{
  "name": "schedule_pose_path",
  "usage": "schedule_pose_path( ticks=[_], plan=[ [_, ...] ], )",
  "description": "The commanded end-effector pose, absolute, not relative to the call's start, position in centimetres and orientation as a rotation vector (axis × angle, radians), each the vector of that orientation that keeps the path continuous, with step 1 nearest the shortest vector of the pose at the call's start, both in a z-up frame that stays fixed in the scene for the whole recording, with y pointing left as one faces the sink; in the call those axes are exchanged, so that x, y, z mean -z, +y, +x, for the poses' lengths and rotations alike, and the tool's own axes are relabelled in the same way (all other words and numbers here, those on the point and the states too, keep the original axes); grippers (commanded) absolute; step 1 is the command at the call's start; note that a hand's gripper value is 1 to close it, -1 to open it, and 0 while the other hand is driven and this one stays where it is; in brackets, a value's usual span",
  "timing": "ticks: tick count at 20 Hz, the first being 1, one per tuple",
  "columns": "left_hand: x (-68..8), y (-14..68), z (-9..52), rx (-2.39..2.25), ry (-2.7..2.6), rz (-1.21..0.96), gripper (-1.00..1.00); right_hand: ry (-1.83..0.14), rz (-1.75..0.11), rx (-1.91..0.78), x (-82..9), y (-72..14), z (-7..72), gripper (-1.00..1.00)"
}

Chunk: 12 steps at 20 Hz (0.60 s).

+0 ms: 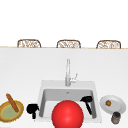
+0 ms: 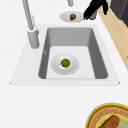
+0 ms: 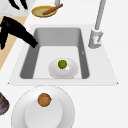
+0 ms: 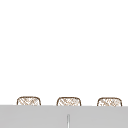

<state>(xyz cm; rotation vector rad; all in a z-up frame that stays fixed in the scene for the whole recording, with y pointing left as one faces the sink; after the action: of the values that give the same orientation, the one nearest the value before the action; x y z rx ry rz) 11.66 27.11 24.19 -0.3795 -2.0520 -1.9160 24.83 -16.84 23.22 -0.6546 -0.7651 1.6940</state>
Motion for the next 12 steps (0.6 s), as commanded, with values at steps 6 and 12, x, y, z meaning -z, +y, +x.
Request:
schedule_pose_path(
  ticks=[6, 12],
  plan=[
    [-24.2, 27.1, 11.7, 1.916, -2.052, -0.380, 0.00, -0.826, -0.658, -1.790, -22.5, -15.0, 24.6, -1.00],
    [-24.2, 27.1, 11.7, 1.916, -2.052, -0.380, 0.00, -0.883, -0.536, -1.845, -22.5, -15.0, 24.6, -1.00]
  ],
)
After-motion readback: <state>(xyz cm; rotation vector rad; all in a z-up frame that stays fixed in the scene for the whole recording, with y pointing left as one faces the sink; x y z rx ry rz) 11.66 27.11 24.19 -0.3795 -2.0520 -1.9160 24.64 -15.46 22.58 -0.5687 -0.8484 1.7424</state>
